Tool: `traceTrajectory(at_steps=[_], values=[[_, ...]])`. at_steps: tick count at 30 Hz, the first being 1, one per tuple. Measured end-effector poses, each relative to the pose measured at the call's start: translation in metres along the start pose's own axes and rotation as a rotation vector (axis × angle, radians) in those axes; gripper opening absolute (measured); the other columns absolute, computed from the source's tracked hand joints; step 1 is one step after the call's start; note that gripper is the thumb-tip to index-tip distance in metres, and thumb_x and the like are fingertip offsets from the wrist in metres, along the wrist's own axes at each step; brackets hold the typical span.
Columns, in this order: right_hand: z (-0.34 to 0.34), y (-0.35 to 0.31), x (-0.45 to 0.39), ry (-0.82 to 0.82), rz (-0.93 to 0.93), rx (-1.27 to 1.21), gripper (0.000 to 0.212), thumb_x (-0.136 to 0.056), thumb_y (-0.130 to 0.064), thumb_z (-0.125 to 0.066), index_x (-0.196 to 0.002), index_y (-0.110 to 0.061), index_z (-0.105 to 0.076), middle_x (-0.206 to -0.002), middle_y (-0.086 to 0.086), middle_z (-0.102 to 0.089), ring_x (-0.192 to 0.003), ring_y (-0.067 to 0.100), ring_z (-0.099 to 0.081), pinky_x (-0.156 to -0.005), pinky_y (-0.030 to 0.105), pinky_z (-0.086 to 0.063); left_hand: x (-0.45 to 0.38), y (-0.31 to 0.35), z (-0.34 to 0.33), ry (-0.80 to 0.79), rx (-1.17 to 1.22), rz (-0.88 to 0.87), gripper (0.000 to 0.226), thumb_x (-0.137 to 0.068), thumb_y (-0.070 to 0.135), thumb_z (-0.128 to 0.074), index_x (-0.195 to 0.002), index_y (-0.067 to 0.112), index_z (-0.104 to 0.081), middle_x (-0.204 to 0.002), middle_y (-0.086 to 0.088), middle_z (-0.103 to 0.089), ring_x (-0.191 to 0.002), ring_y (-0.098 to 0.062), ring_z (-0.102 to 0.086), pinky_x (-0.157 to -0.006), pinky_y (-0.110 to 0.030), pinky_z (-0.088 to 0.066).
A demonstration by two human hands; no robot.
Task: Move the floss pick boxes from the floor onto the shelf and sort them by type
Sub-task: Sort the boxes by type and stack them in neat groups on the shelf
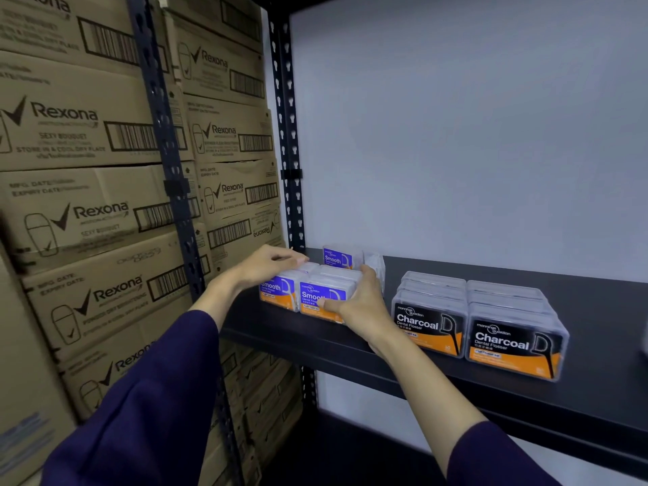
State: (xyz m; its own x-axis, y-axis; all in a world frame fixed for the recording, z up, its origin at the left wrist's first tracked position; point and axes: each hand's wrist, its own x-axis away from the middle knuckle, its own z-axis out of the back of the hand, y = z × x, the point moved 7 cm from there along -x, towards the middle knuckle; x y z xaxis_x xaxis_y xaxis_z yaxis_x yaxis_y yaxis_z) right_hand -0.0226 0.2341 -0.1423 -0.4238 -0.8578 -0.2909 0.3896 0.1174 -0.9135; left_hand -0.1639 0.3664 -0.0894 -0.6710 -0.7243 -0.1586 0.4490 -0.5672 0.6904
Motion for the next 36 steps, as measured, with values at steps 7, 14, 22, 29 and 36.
traceTrajectory(at_steps=[7,14,22,29,36], values=[[0.001,-0.002,0.001,0.008,-0.006,0.003,0.104,-0.063,-0.022,-0.089,-0.144,-0.014,-0.025,-0.14,0.005,-0.038,-0.128,0.02,-0.043,-0.106,0.043,-0.043,0.004,0.007,0.002,0.047,-0.006,-0.042,0.025,-0.095,0.034,-0.057,-0.113,0.023,-0.069,-0.112,0.006,-0.069,-0.104,-0.012,-0.064,-0.094,-0.033,-0.048],[0.001,0.0,0.001,0.045,-0.017,-0.035,0.101,-0.06,-0.027,-0.089,-0.139,-0.013,-0.029,-0.135,0.005,-0.042,-0.127,0.021,-0.045,-0.106,0.043,-0.044,-0.024,0.093,-0.02,0.051,-0.223,-0.275,0.024,-0.098,0.016,-0.053,-0.118,0.023,-0.065,-0.121,0.008,-0.062,-0.112,-0.011,-0.057,-0.098,-0.024,-0.041],[0.006,-0.006,0.004,0.088,0.023,-0.001,0.098,-0.065,-0.035,-0.086,-0.14,-0.01,-0.028,-0.14,0.007,-0.034,-0.133,0.021,-0.034,-0.111,0.04,-0.035,-0.059,0.102,-0.049,-0.147,-0.474,-0.143,0.036,-0.098,0.023,-0.053,-0.133,0.029,-0.054,-0.139,-0.001,-0.048,-0.128,-0.02,-0.045,-0.103,-0.028,-0.032],[0.008,-0.019,0.012,0.052,0.085,0.116,0.098,-0.077,-0.032,-0.078,-0.148,-0.007,-0.017,-0.147,0.008,-0.025,-0.139,0.021,-0.026,-0.117,0.034,-0.025,0.022,0.023,0.022,0.546,0.049,-0.111,0.023,-0.097,0.022,-0.054,-0.114,0.017,-0.068,-0.116,0.006,-0.066,-0.109,-0.008,-0.058,-0.095,-0.017,-0.039],[0.009,-0.048,0.026,0.177,0.33,0.271,0.051,-0.093,-0.032,-0.058,-0.135,-0.01,-0.04,-0.134,0.004,-0.042,-0.125,0.015,-0.039,-0.103,0.02,-0.029,0.054,-0.016,-0.008,0.619,0.42,0.017,0.03,-0.097,0.041,-0.048,-0.12,0.026,-0.06,-0.119,0.007,-0.062,-0.107,-0.007,-0.058,-0.084,-0.012,-0.042]])
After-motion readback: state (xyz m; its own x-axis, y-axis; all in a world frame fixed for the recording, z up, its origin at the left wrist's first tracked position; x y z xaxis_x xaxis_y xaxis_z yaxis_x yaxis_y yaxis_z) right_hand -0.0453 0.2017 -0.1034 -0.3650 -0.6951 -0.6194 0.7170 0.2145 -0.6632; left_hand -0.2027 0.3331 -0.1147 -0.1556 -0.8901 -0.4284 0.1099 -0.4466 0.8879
